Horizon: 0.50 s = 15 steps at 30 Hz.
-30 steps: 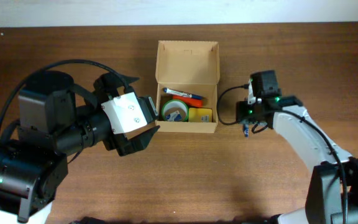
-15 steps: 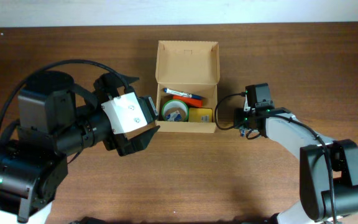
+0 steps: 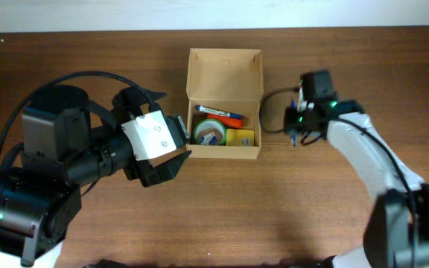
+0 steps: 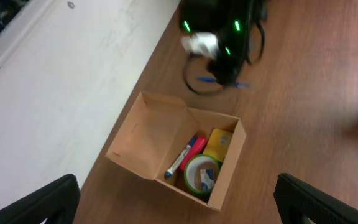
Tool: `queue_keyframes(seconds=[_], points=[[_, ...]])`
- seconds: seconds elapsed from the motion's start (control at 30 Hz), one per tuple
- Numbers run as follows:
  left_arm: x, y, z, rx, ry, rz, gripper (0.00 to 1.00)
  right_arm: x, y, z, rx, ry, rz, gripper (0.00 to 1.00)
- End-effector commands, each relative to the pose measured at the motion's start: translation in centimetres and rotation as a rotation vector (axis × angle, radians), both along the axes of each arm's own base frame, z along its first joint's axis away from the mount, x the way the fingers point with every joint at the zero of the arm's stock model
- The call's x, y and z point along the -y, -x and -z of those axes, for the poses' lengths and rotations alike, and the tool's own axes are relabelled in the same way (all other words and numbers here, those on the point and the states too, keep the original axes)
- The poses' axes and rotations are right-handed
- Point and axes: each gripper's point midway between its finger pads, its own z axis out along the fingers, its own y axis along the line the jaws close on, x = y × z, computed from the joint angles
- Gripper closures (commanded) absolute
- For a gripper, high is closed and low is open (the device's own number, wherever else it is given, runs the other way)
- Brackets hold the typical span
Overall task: Pack container
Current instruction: 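Carry the blue pen with the right gripper into the box and release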
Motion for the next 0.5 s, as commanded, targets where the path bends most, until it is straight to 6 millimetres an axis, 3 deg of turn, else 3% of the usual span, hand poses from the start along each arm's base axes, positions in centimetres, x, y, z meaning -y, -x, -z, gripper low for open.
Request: queue_keyframes(seconds=[0.0, 0.07, 0.17, 0.27, 0.47], points=[[-0.2, 0.3, -0.9, 0.032, 0.003, 0.001, 0.0, -3.4, -1.6, -9.4, 0.216, -0.083, -0.141, 0.96], [-0.2, 0.3, -0.9, 0.032, 0.003, 0.001, 0.0, -6.9, -1.3, -12.9, 0.319, -0.062, -0.341, 0.96], [-0.2, 0.3, -0.9, 0.032, 0.003, 0.001, 0.0, -12.6, 0.7, -13.5, 0.379, 0.023, -0.665, 0.96], [-0.2, 0.3, -0.9, 0.032, 0.003, 0.001, 0.0, -16.9, 2.8, -12.0, 0.375, 0.067, -0.875, 0.96], [-0.2, 0.3, -0.9, 0.032, 0.003, 0.001, 0.0, -19.8, 4.9, -5.3, 0.237, 0.168, -1.177, 0.96]])
